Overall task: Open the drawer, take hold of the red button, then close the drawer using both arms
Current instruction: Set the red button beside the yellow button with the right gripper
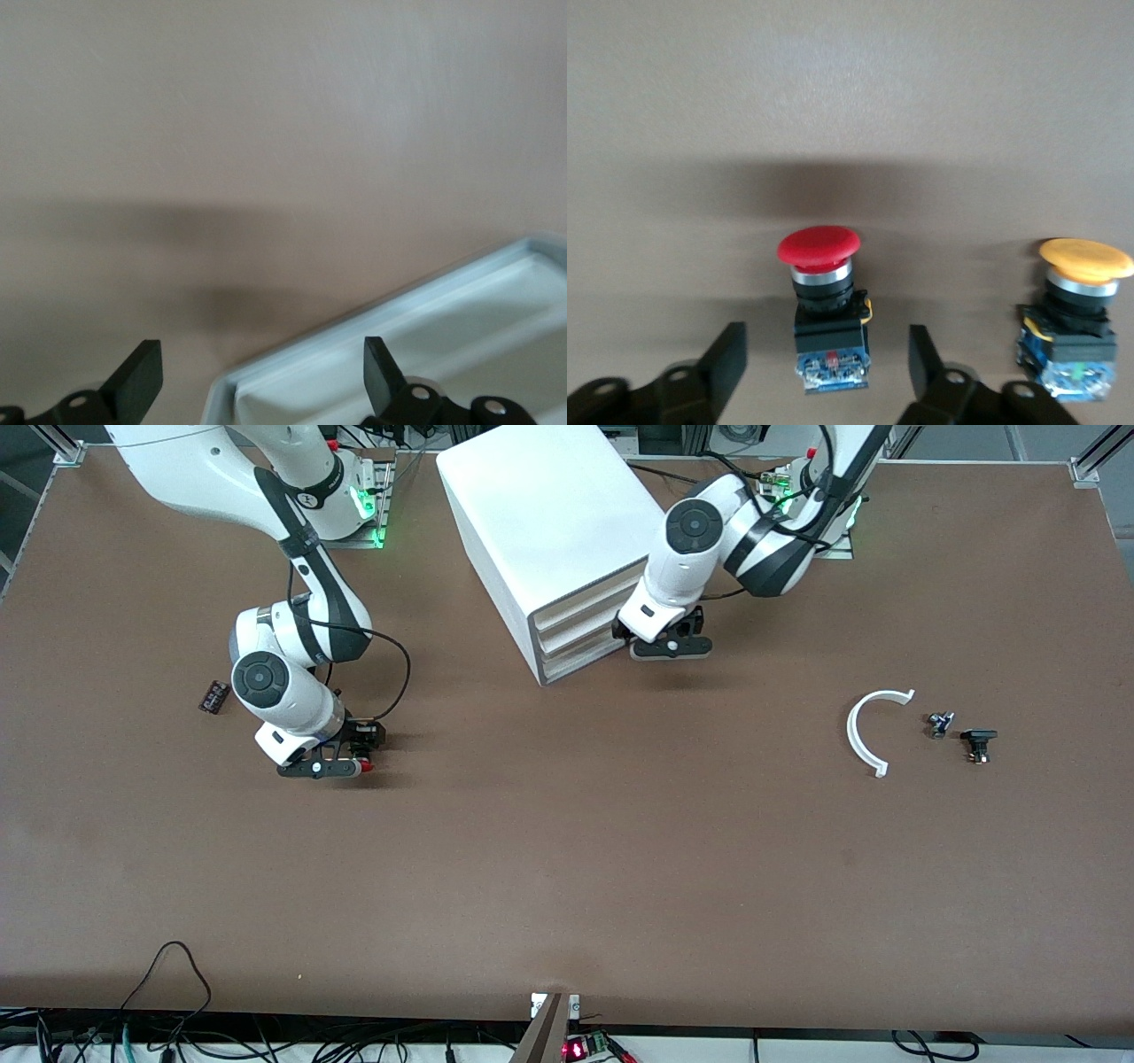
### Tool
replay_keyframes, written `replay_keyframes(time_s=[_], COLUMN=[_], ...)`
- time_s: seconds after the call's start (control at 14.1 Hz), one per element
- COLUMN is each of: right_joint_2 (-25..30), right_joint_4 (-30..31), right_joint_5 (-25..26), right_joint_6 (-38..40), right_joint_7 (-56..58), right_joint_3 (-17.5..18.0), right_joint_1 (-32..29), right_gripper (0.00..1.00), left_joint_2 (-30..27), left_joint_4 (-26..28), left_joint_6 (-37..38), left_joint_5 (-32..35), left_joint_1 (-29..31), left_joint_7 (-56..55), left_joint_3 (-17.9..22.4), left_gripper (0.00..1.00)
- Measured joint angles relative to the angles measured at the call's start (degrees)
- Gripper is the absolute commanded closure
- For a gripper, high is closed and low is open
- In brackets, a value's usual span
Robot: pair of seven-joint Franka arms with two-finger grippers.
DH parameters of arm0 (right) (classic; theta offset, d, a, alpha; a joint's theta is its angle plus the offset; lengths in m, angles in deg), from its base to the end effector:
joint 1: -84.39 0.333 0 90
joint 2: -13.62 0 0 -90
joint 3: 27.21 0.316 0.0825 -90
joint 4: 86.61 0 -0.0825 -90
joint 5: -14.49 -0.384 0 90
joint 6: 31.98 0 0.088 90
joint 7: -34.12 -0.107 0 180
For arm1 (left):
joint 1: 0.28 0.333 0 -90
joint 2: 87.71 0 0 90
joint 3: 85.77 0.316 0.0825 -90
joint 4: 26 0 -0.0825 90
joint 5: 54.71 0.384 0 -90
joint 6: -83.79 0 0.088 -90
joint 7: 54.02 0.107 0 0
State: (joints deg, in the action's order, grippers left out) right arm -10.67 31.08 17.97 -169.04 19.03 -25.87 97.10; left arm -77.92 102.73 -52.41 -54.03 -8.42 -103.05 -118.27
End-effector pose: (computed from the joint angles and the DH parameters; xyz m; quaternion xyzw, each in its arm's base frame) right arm 0.5679 0.1414 0.2213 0.9989 0.0132 -0.0376 0.0251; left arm 0.4071 -0.3484 0.3011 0.9965 0.0718 -0.0342 0.0248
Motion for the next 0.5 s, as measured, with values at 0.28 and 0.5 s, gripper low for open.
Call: replay_keyframes(time_s=[0.28, 0.5], right_joint_2=[3.16, 5.30], right_joint_4=[-9.18, -19.72], right_joint_5=[0.00, -0.01], right_joint_6=[13.98, 26.74], right_joint_7=[-0.16, -0.19], right_joint_3=[0.09, 0.14], right_joint_1=[0.00, 0.01], right_gripper=[0.00, 0.00], left_joint_2=[-4.50, -6.72], left_joint_4=[-3.49, -6.97], left_joint_6=[-0.13, 0.31], left_joint_5=[0.02, 0.03], left_joint_1=[4.06, 4.89], left_joint_7=[0.40, 2.51], left_joint_3=[8.99, 16.55], left_gripper=[0.00, 0.00])
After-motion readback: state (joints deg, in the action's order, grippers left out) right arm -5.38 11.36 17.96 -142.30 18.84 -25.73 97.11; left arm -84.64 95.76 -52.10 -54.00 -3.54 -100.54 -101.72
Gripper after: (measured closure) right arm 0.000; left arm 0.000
